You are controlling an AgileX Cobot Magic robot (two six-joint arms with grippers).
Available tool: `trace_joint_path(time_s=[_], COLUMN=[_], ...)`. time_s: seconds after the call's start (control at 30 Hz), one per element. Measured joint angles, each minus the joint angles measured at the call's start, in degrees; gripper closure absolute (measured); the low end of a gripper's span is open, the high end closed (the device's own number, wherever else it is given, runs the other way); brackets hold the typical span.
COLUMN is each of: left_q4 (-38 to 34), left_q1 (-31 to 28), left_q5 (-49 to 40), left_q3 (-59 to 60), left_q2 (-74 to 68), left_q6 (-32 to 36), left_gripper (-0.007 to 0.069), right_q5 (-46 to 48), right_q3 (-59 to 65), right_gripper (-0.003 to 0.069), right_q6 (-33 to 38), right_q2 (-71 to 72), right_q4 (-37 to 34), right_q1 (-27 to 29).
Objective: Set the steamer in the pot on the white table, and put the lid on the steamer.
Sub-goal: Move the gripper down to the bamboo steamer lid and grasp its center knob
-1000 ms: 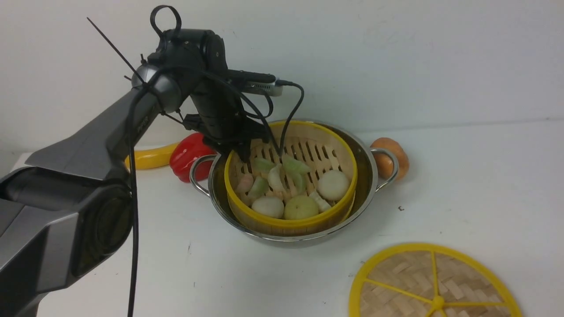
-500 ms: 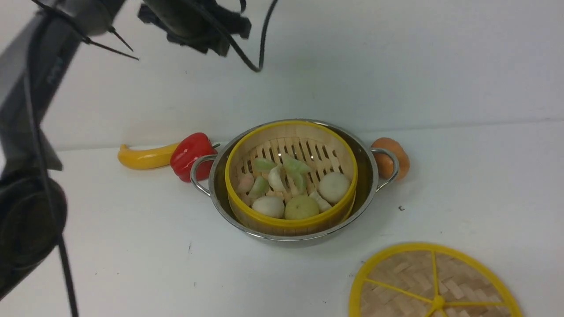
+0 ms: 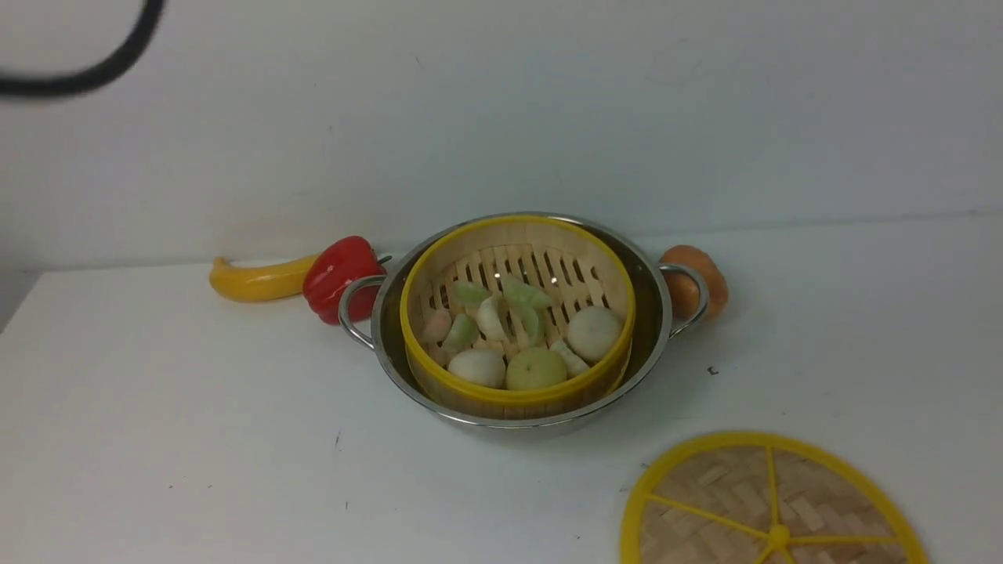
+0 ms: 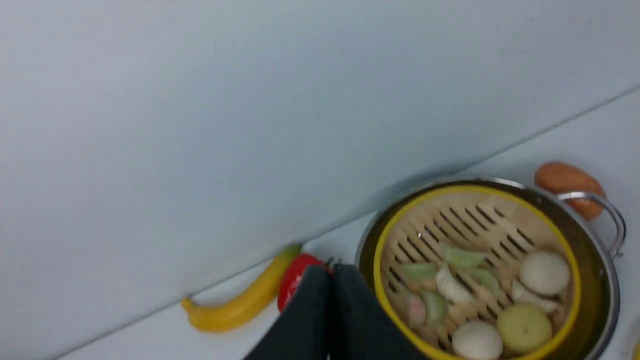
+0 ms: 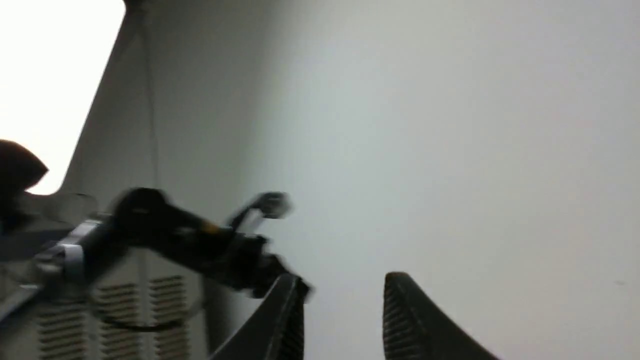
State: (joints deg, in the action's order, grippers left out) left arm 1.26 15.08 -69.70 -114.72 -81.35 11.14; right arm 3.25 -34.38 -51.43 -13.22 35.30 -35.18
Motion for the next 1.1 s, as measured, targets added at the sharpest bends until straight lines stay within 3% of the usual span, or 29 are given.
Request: trace_joint_path(time_s=[0.17,0.37,0.47,0.7,0.9,1.1], left_q4=[1.6,2.1,1.1,-3.3,-6.5,-8.1], left_q1=[0.0,0.0,0.0,0.0,0.0,0.0], left_q5=[9.8,15.9,16.8,23.8,30.5,32.7], left_q3=[26.6,53.2,62.7,77.7,90.0,92.6], left_q2=[18.9,35.4,40.0,51.3,67.2,74.9], left_q6=[1.1,-0.9,-2.8,-3.6,-2.4,-2.4], left_gripper=[0.0646,0.0646,0.0645,0.0645,0.0645,0.0645], right_q5=[20.0,51.6,58.0,58.6,50.3,43.2], right_q3=[-10.0,-21.6,-23.9,-24.1,-17.1,-9.8], right_gripper=[0.0415,0.0415,0.0415,0.0415,0.0415,0.0415], right_q6=[10.5,27.9,33.5,37.5,38.7,39.7], right_q2=[-21.4,-46.9,-56.3,-66.5,-67.2,-67.4], right_q4=[-2.8,-15.9,-21.6,-25.0,-27.3,-30.9], right_q1=[0.0,0.0,0.0,0.0,0.7,3.2])
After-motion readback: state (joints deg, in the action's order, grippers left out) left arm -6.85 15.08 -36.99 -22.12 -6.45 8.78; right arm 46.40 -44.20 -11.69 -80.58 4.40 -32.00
